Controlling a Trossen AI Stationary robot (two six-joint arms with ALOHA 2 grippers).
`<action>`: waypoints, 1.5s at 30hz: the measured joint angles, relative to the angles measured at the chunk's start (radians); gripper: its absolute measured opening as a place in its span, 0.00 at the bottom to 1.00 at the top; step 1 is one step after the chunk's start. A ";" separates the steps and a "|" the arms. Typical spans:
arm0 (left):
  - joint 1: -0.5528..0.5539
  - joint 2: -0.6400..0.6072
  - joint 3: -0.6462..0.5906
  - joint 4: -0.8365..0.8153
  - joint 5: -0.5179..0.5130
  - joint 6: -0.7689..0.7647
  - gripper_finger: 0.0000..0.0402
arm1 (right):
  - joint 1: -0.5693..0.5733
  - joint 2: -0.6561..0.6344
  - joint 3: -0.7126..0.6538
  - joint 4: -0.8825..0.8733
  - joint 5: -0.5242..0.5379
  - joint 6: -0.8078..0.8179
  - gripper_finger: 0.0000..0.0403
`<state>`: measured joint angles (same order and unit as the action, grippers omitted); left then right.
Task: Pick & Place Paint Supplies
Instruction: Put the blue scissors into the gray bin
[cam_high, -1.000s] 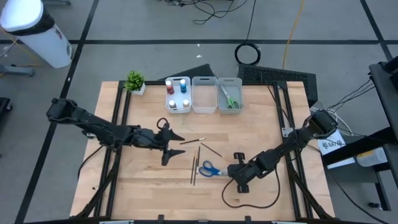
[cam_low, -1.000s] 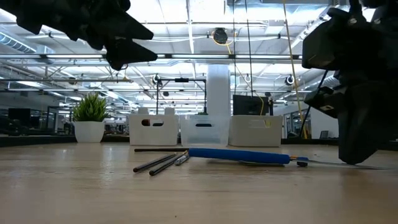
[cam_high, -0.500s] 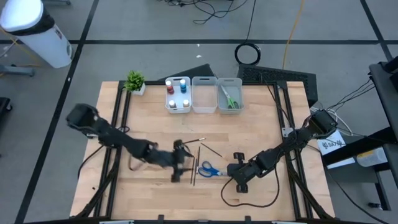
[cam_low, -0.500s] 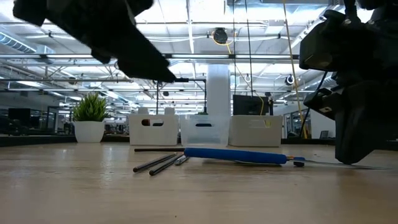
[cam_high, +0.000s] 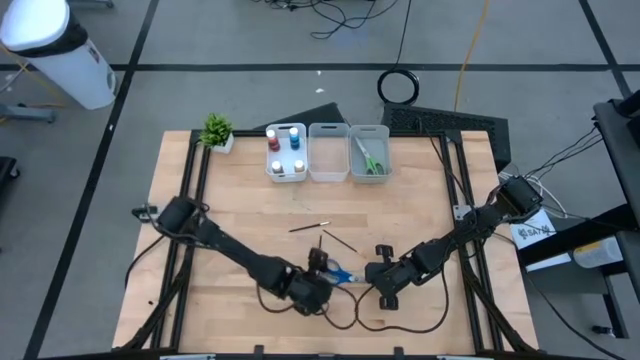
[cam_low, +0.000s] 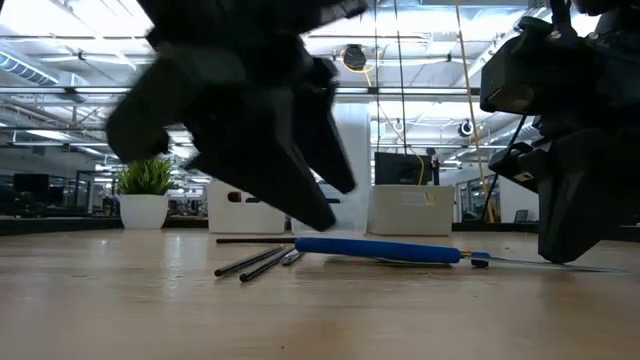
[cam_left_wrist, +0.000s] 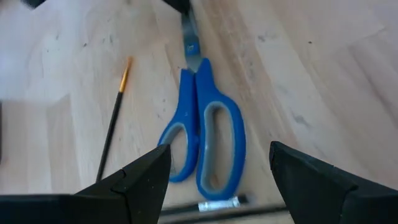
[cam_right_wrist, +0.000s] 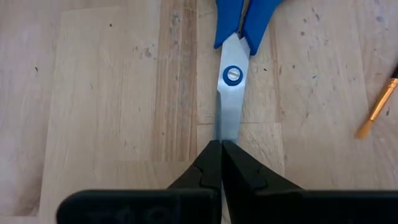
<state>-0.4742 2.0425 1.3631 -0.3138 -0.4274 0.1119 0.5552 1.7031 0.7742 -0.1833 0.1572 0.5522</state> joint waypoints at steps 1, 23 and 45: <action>0.005 0.014 0.011 0.000 0.000 0.009 0.71 | 0.000 0.000 0.000 0.000 0.000 0.002 0.00; 0.050 0.046 -0.001 -0.004 -0.154 0.016 0.71 | -0.001 0.000 0.000 -0.002 0.004 0.004 0.00; 0.080 0.072 -0.083 0.195 -0.074 0.068 0.71 | -0.007 0.001 0.000 0.005 -0.001 0.009 0.00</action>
<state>-0.3946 2.1145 1.2804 -0.1184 -0.5013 0.1796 0.5484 1.7039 0.7742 -0.1783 0.1566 0.5610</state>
